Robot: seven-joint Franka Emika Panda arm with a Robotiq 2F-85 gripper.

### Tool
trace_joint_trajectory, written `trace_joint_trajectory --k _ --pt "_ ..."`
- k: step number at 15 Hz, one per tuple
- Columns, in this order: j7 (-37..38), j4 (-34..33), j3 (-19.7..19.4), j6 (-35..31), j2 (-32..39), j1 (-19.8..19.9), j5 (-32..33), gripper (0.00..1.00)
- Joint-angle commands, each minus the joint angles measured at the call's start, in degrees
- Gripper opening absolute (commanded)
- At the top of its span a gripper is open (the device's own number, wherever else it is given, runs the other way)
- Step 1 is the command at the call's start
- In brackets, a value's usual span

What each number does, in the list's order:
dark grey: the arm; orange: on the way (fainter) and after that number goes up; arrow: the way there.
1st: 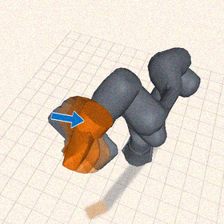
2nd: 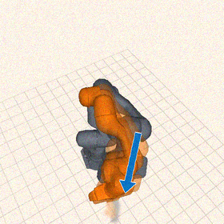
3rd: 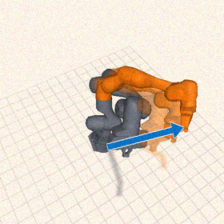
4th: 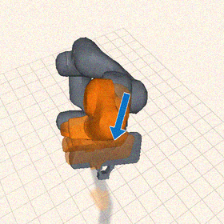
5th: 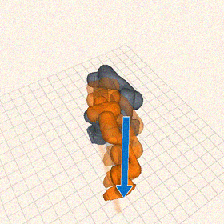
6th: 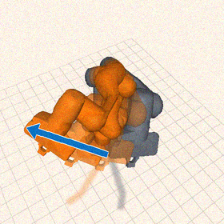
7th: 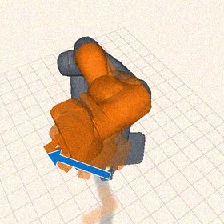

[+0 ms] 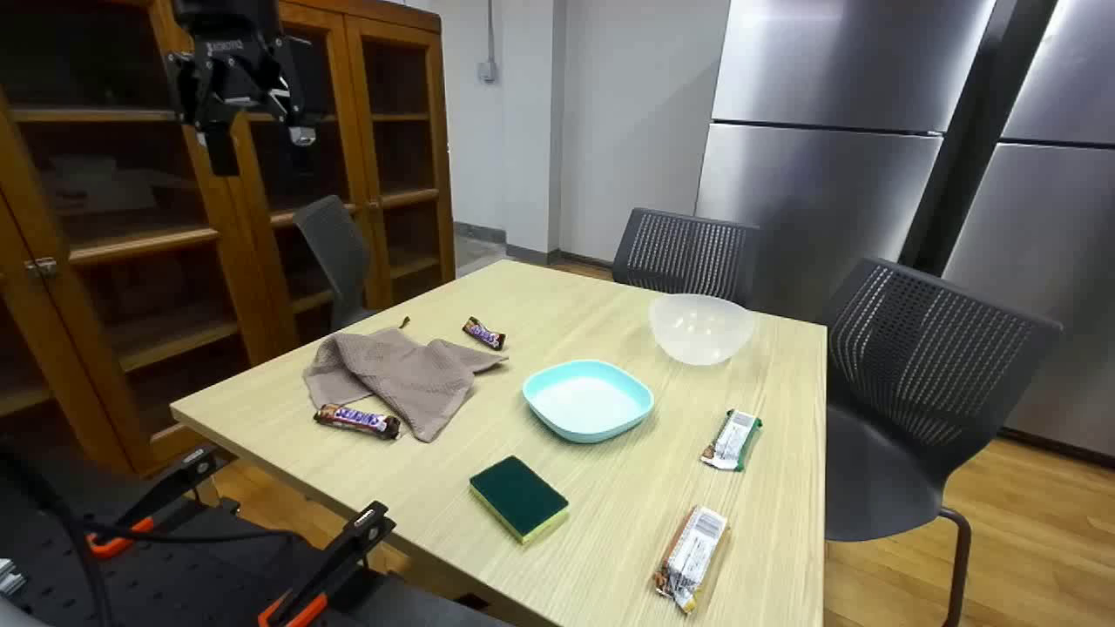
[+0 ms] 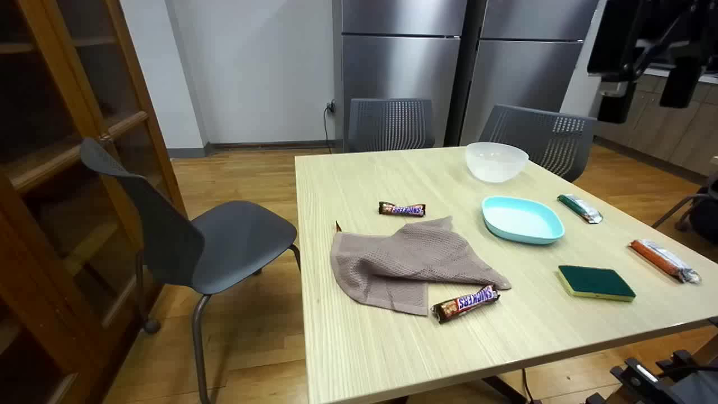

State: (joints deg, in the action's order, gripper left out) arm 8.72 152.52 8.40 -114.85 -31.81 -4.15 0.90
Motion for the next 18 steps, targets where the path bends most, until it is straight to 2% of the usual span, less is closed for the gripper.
trace_joint_trajectory --k 1,2,5,15,18 --pt "0.14 -0.07 -0.3 0.1 0.09 -0.31 0.16 1.0" --pt "5.97 -0.57 0.43 -2.41 2.05 0.64 -2.05 1.0" --pt "11.94 -1.73 0.6 -5.94 7.06 0.87 -6.07 1.0" --pt "23.29 -6.4 -0.2 -25.86 31.38 0.0 -14.97 1.0" --pt "29.84 -7.26 -0.6 -34.22 38.8 -0.83 -14.58 1.0"
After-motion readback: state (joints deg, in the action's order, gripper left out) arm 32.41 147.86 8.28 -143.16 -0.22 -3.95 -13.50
